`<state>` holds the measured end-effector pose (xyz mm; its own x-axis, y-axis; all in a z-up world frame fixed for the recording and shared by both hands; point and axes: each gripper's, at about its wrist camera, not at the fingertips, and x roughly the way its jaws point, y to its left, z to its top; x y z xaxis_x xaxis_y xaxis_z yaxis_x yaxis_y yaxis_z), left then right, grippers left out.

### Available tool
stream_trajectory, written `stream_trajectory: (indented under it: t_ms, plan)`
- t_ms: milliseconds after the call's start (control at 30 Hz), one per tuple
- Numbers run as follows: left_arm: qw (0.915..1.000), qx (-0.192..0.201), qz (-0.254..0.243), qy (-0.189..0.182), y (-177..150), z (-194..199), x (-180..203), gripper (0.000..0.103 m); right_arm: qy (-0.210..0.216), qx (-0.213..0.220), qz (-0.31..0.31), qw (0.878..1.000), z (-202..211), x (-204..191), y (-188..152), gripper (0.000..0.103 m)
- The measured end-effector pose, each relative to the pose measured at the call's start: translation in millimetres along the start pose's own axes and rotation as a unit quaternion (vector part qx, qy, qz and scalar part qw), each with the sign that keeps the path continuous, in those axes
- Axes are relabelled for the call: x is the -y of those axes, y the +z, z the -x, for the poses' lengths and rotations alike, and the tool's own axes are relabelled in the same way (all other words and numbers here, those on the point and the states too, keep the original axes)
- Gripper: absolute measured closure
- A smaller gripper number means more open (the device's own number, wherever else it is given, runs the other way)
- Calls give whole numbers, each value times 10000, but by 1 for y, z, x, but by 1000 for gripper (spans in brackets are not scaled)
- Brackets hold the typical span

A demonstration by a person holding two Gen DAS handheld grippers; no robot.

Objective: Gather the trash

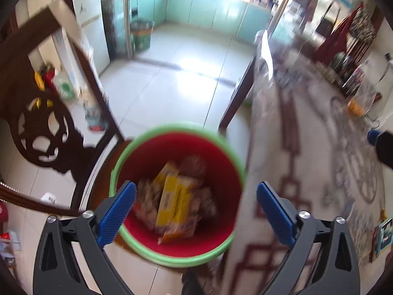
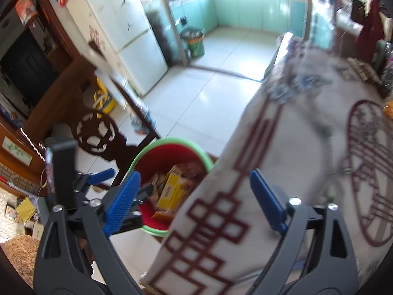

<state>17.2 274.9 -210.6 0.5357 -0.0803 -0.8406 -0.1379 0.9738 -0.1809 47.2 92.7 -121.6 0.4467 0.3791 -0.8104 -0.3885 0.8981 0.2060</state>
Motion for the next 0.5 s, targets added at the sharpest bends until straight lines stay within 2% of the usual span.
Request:
stream_trajectory:
  t_ms: [67, 200, 300, 333, 367, 433, 467, 500]
  plan:
    - [9978, 650, -131, -37, 5, 27, 23, 8, -165, 384, 21, 9991, 28, 15, -1, 5]
    - [9868, 1567, -403, -76, 9, 72, 73, 8, -469, 1080, 68, 9930, 79, 45, -6, 5]
    - [9738, 2233, -422, -9, 7, 107, 111, 8, -634, 2194, 192, 9734, 129, 63, -19, 5]
    - [9673, 2503, -403, -13, 5, 119, 124, 8, -774, 2706, 280, 9592, 151, 70, -28, 5]
    - [9579, 2843, -406, -18, 1, 133, 140, 8, -876, 2988, 347, 9497, 165, 75, -34, 4]
    - [9448, 3252, -399, 18, -5, 150, 166, 8, -1123, 3401, 455, 9326, 184, 86, -47, 4]
    - [9391, 3421, -335, 38, -10, 158, 181, 8, -1383, 3413, 586, 9279, 191, 92, -51, 4]
    - [9382, 3449, -273, 42, -11, 162, 190, 8, -1447, 3339, 652, 9292, 193, 97, -52, 5]
